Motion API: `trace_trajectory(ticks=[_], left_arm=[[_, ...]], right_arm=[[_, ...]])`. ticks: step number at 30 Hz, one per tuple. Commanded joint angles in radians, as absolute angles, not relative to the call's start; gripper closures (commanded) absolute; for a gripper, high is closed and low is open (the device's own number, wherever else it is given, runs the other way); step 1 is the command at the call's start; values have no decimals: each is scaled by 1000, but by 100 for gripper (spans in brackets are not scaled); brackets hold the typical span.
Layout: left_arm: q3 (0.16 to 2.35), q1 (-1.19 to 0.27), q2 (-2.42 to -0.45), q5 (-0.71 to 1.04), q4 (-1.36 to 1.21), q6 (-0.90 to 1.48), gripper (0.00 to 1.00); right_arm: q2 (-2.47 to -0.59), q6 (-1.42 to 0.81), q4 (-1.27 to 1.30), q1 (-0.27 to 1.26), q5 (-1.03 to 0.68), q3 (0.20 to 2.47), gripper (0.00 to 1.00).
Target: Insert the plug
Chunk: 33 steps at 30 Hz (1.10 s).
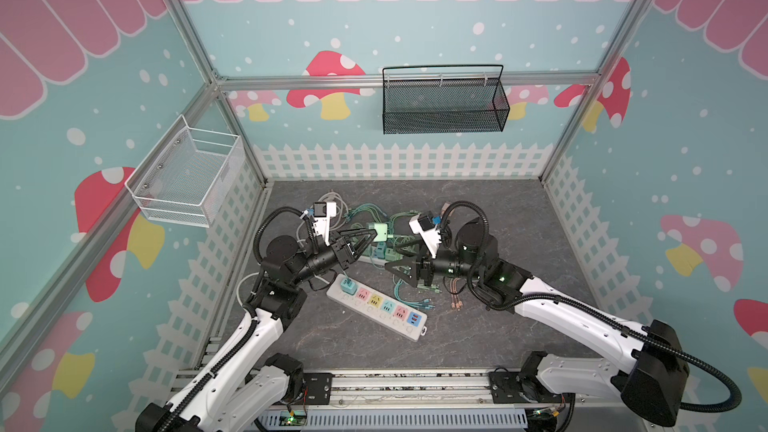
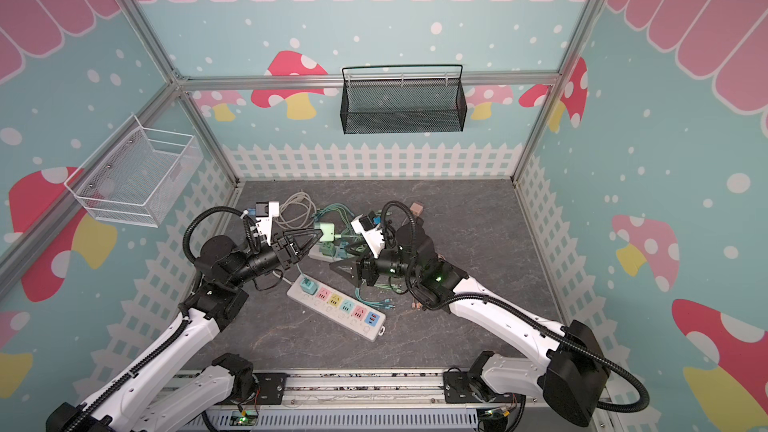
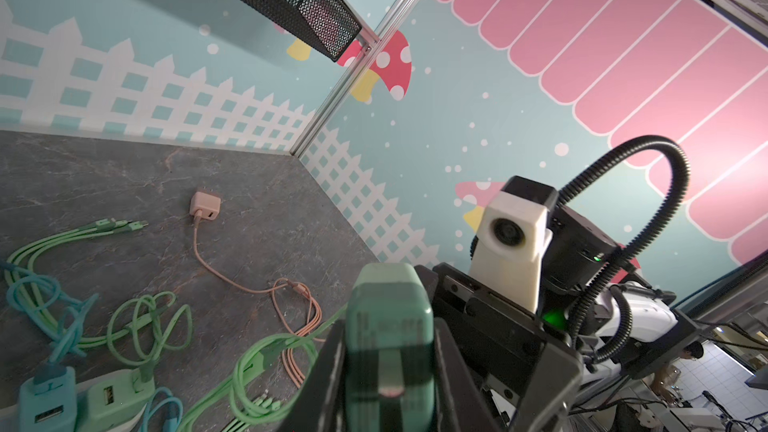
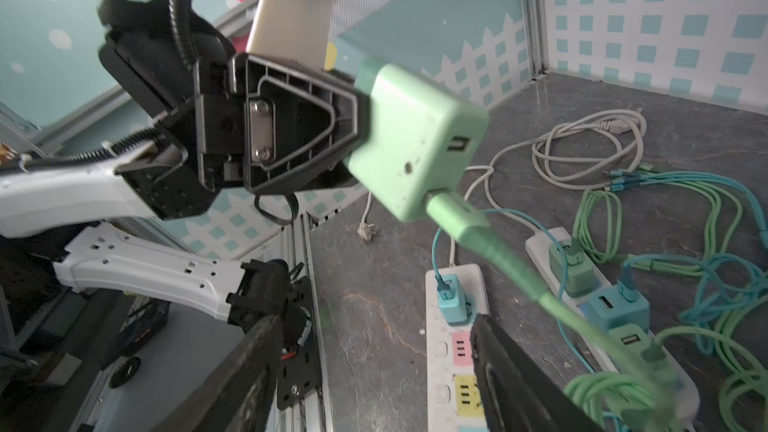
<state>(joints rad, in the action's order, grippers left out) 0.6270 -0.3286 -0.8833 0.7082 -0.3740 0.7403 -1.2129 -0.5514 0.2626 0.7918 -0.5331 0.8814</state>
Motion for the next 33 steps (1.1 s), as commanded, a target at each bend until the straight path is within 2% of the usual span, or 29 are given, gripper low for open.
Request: trace_trajectory(ticks=[1,8,15,22,29,33], left_arm=[[597,-330,-859,731,-497,781,100],[543,-330,-851,744,-613,836,100],[497,-332,-857,745,-696,874,100],[455,-333,-846,742,-769,911,100],[438,-333,-828,737,-758,891,100],[437,-335,-825,739,-750,881,100]], right_arm=[[-1238,-708,505,759,-622,846,25],[-1310,-799,679,747,-701,842,25],[-1361,-832,746,747,-719,887,27],[-1395,-872,800,746,-706,909,35],[-1443,-910,844,746,-733,934,50],[-1455,-929,870,746,-743,937,55]])
